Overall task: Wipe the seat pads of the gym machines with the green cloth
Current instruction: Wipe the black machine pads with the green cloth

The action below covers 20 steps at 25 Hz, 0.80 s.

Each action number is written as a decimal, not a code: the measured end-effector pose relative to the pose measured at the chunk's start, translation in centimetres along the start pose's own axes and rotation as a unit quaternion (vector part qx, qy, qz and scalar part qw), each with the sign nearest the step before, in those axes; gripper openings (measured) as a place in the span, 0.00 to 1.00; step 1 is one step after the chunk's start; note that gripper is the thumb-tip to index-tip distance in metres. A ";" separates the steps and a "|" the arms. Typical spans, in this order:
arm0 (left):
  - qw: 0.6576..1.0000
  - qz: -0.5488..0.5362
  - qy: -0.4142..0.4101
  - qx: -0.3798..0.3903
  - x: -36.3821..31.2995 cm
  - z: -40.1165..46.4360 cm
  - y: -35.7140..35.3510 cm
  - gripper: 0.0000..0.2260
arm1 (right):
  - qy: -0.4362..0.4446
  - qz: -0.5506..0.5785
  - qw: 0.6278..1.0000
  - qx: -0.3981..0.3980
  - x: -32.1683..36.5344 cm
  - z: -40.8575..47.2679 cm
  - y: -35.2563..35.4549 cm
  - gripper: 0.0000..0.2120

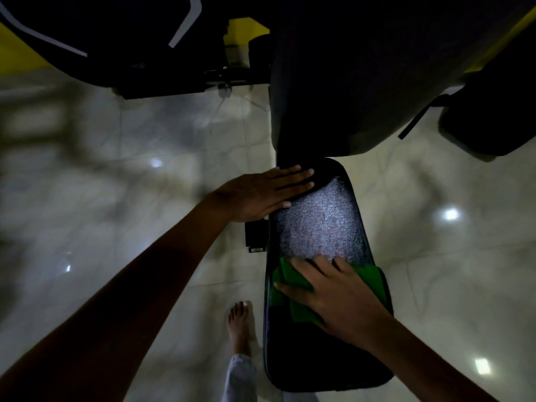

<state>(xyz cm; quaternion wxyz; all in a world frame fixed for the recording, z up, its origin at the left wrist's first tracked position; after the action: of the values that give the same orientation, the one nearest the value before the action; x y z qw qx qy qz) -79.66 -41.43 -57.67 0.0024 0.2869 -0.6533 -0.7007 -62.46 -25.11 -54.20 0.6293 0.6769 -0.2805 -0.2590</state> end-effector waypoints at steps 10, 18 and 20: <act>0.998 -0.027 0.054 -0.023 -1.2 0.4 -0.6 0.25 | -0.039 0.010 0.999 0.005 -2.1 -2.5 -0.4 0.38; 0.995 -0.040 0.089 -0.011 -1.7 0.4 -1.0 0.25 | -0.169 0.022 0.984 -0.047 -5.7 -0.6 -0.6 0.32; 0.995 -0.039 0.091 -0.015 -1.7 0.4 -0.9 0.25 | -0.097 0.025 0.995 -0.027 -3.1 -3.6 -0.8 0.35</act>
<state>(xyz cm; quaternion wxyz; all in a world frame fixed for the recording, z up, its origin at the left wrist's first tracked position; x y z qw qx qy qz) -78.06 -40.27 -57.84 0.0386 0.3747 -0.6279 -0.6811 -62.05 -20.34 -54.78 0.6234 0.6240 -0.3499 -0.3156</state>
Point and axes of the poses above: each hand's wrist, its own z-axis towards the middle knuckle, its own y-axis out of the back of the hand, x = y × z, the point moved 2 cm from there along z, towards the middle knuckle, and after that the axes turned 7 degrees about -z, right-handed, at the moved point
